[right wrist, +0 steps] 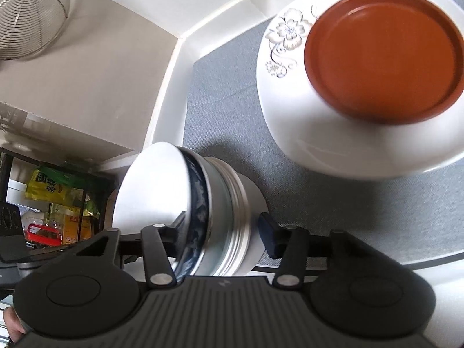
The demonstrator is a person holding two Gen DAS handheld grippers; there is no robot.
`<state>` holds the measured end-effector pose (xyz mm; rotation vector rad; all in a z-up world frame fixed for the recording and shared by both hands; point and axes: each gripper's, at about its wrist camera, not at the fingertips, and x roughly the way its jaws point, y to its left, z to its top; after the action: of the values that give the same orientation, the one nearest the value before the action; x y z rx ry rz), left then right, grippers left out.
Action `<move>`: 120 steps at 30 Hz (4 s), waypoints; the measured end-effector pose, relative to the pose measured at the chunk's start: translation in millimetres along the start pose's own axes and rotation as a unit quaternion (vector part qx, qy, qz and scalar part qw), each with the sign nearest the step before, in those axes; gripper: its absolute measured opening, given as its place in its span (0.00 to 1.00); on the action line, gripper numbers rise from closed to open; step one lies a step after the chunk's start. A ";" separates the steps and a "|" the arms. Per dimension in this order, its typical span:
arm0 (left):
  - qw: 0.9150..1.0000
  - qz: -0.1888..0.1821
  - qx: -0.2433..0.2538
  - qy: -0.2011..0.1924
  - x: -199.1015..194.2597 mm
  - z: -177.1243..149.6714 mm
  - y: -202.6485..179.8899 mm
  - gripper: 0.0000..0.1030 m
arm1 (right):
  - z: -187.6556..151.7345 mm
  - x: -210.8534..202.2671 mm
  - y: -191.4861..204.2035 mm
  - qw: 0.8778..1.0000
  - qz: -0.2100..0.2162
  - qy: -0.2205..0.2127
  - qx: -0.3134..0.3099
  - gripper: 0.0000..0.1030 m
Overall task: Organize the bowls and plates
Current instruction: 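Carry the bowl stack with both grippers toward the orange-topped plate stack, then lower the bowl stack onto the orange plate with both grippers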
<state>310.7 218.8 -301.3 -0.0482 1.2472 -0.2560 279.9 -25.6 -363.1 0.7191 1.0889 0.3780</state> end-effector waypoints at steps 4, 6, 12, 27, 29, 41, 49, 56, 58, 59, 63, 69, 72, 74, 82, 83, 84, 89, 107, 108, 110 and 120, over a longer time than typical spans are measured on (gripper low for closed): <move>1.000 -0.002 0.008 0.008 -4.1 0.8 -1.5 0.39 | -2.3 -6.4 7.2 1.000 -0.020 -0.002 -0.017 0.44; 1.000 -0.013 -0.007 0.027 -1.5 3.5 0.7 0.38 | -4.5 -10.8 8.4 1.000 -0.022 -0.009 -0.018 0.44; 0.999 -0.017 -0.011 0.036 0.4 3.6 -2.3 0.38 | -4.3 -15.0 14.4 0.999 -0.024 -0.014 -0.027 0.43; 0.999 -0.005 -0.020 0.043 0.2 10.9 -10.4 0.33 | 2.1 -14.8 19.3 0.999 -0.044 0.008 -0.024 0.42; 0.998 -0.016 -0.036 0.054 5.3 9.8 -5.5 0.33 | 2.3 -11.9 16.6 0.999 -0.049 0.009 -0.020 0.42; 0.993 -0.072 -0.068 0.064 10.2 13.6 13.0 0.32 | 0.4 -15.3 -0.4 0.999 -0.036 0.014 0.020 0.42; 0.985 -0.102 -0.105 0.095 36.8 3.7 26.2 0.63 | -0.9 -9.2 -18.2 0.998 -0.035 0.023 0.052 0.72; 0.993 -0.092 -0.023 0.074 16.9 2.2 0.7 0.45 | -8.7 -4.8 -14.9 0.997 -0.019 0.028 0.069 0.50; 0.992 -0.103 -0.024 0.076 9.9 4.3 0.9 0.45 | -10.3 -10.9 -15.2 0.997 -0.016 0.023 0.078 0.49; 0.992 -0.100 -0.027 0.076 7.8 5.6 0.5 0.45 | -11.0 -12.6 -14.3 0.997 -0.015 0.023 0.076 0.46; 0.992 -0.094 -0.034 0.072 4.9 7.3 -2.1 0.42 | -13.5 -18.6 -2.2 0.998 -0.033 0.008 0.049 0.43; 0.993 -0.101 -0.029 0.055 -14.3 14.7 -11.9 0.42 | -0.1 -45.5 8.8 0.998 -0.039 -0.018 0.040 0.43; 0.994 -0.104 -0.016 0.042 -25.9 26.5 -28.9 0.43 | 15.4 -70.9 13.0 0.998 -0.044 -0.036 0.033 0.43; 0.994 -0.110 -0.004 0.028 -31.5 36.9 -43.0 0.45 | 28.6 -89.3 15.2 0.997 -0.046 -0.055 0.031 0.43; 0.990 -0.136 0.022 0.004 -17.8 86.1 -100.6 0.45 | 81.7 -136.0 -10.4 0.991 -0.057 -0.116 0.037 0.43; 0.990 -0.135 0.025 0.005 -14.0 90.5 -107.4 0.45 | 86.2 -138.6 -16.4 0.990 -0.059 -0.119 0.041 0.43; 0.990 -0.136 0.027 0.007 -9.9 94.6 -113.5 0.45 | 90.1 -141.3 -23.0 0.990 -0.060 -0.122 0.045 0.43; 0.990 -0.137 0.040 0.017 12.4 110.5 -140.5 0.45 | 101.1 -147.4 -53.5 0.986 -0.065 -0.140 0.063 0.43; 0.993 -0.106 0.030 0.036 73.4 109.8 -139.2 0.42 | 95.6 -95.6 -93.9 0.986 -0.101 -0.114 0.061 0.43; 0.994 -0.100 0.035 0.030 71.8 110.0 -141.9 0.42 | 95.0 -93.0 -93.6 0.986 -0.101 -0.116 0.058 0.43; 0.995 -0.089 0.046 0.024 71.8 109.3 -145.7 0.43 | 93.6 -90.8 -92.8 0.986 -0.099 -0.121 0.049 0.43; 0.994 -0.013 0.061 -0.091 -7.8 62.4 -146.0 0.67 | 45.0 -156.7 -60.0 0.969 -0.148 -0.199 0.007 0.68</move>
<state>343.0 72.4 -248.5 0.0176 1.0484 -0.3438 249.1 -179.1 -288.0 0.6002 0.8000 -0.0324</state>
